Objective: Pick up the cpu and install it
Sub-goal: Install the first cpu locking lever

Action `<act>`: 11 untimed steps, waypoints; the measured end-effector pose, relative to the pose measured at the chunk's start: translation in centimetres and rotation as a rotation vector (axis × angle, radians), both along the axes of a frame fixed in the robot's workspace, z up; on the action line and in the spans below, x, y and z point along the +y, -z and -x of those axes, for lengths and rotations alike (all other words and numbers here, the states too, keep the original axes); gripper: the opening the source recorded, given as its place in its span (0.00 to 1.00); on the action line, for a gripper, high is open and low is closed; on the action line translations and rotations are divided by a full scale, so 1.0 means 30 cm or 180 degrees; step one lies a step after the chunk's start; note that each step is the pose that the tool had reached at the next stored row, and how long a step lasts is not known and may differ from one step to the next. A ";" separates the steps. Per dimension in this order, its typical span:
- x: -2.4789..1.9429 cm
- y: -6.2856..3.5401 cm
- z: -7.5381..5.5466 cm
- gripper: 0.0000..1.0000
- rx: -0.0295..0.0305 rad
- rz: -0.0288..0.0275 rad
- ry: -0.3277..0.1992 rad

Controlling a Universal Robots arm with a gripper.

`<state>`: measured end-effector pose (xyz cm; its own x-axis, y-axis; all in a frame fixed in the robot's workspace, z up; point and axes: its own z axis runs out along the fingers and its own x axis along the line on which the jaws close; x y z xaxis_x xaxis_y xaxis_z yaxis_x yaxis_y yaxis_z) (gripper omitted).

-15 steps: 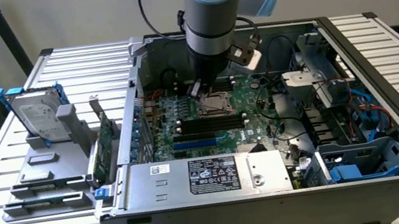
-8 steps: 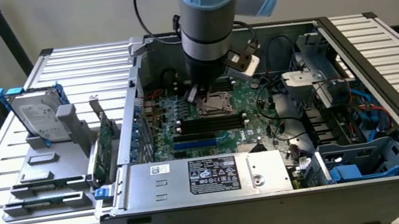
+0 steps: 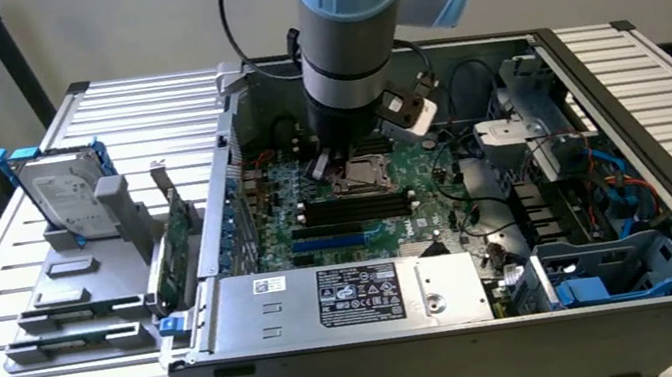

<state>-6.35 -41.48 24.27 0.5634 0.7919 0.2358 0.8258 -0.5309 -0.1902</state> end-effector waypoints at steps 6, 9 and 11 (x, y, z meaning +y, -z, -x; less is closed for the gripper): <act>0.000 0.011 0.013 0.11 0.0011 0.0001 0.0006; 0.001 0.023 0.021 0.11 0.0011 0.0000 0.0009; 0.002 0.032 0.027 0.11 0.0011 0.0000 0.0012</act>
<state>-7.15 -41.40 23.31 0.5671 0.7898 0.2338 0.8232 -0.5340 -0.1929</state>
